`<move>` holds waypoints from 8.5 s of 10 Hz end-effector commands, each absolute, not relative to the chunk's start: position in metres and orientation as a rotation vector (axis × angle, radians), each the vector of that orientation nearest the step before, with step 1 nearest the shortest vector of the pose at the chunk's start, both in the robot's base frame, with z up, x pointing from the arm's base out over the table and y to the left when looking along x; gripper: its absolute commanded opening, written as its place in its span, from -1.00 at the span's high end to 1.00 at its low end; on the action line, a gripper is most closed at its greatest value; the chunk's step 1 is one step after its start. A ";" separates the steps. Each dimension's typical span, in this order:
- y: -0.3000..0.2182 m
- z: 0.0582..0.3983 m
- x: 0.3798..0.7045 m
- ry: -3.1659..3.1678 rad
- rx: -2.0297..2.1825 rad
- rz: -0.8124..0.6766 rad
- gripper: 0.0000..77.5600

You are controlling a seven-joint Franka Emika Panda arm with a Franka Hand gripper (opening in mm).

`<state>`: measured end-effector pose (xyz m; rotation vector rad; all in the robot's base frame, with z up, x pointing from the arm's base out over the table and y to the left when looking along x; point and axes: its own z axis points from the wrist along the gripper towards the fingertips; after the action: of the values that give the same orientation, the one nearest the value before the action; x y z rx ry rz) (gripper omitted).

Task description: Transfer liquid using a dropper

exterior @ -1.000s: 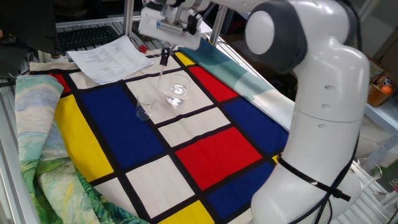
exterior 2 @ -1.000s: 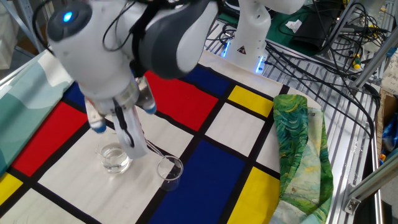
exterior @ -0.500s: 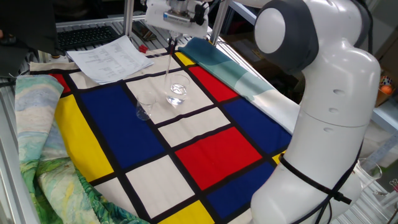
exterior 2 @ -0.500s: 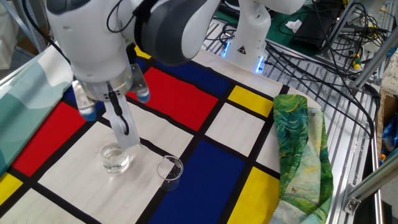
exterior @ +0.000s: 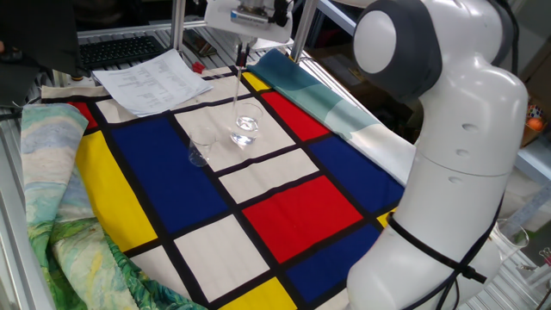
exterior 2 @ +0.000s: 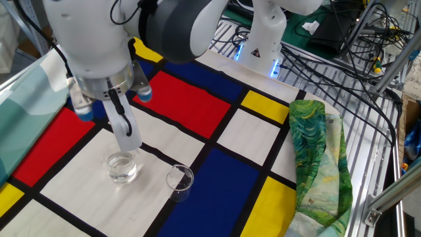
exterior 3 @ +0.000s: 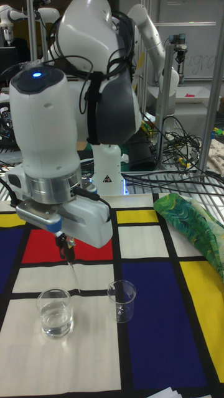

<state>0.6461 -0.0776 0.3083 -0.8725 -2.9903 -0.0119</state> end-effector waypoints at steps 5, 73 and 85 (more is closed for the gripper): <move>-0.083 0.315 0.642 -3.068 -0.745 0.079 0.97; -0.070 0.209 0.595 -3.286 -0.570 0.176 -1.00; -0.063 0.207 0.592 -3.365 -0.638 0.296 -1.00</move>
<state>0.5913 -0.0636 0.2058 -0.6317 -3.3569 0.2884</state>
